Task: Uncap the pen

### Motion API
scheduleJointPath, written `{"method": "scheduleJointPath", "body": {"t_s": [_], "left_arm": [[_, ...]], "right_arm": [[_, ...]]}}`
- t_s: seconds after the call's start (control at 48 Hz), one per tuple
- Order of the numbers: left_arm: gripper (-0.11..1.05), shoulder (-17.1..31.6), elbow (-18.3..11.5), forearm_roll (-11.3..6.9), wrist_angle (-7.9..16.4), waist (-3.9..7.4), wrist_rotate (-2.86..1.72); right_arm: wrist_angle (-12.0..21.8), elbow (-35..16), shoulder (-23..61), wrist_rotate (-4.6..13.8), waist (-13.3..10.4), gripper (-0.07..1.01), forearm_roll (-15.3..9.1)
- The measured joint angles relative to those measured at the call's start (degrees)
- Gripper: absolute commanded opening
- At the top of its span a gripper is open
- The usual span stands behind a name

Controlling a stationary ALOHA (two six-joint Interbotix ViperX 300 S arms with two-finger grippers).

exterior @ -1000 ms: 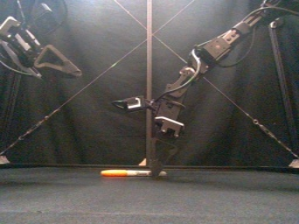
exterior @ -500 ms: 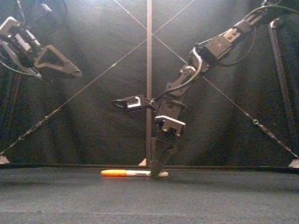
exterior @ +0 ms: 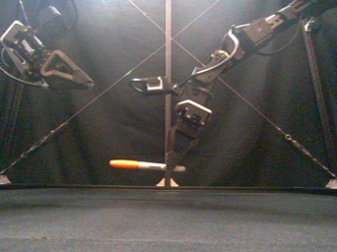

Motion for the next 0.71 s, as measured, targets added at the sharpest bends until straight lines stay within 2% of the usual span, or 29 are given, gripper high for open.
{"method": "scheduleJointPath", "body": {"t_s": [0.208, 0.417, 0.521, 0.604, 0.708], "left_arm": [[0.81, 1.8, -1.8, 0.00, -0.1, 0.00, 0.00], [0.84, 7.2, -3.7, 0.00, 0.2, 0.09, 0.09], [0.84, 9.1, -4.3, 0.00, 0.6, 0.79, 0.09], [0.84, 10.4, -4.7, 0.00, 1.3, 1.85, 0.09], [0.84, 12.1, -5.6, 0.00, 3.3, 2.64, 0.09]], "right_arm": [[-0.5, -0.6, -2.8, 0.00, 1.9, 0.32, -0.6], [-1.5, -0.6, -4.3, 0.00, 3.7, 0.32, -0.6], [-1.6, -0.7, -4.8, 0.00, 3.9, 0.32, -0.7], [-1.7, -1.1, -5.2, 0.00, 4.0, 0.32, -0.8], [-1.7, -1.6, -5.4, 0.00, 4.0, 0.32, -0.8]]}}
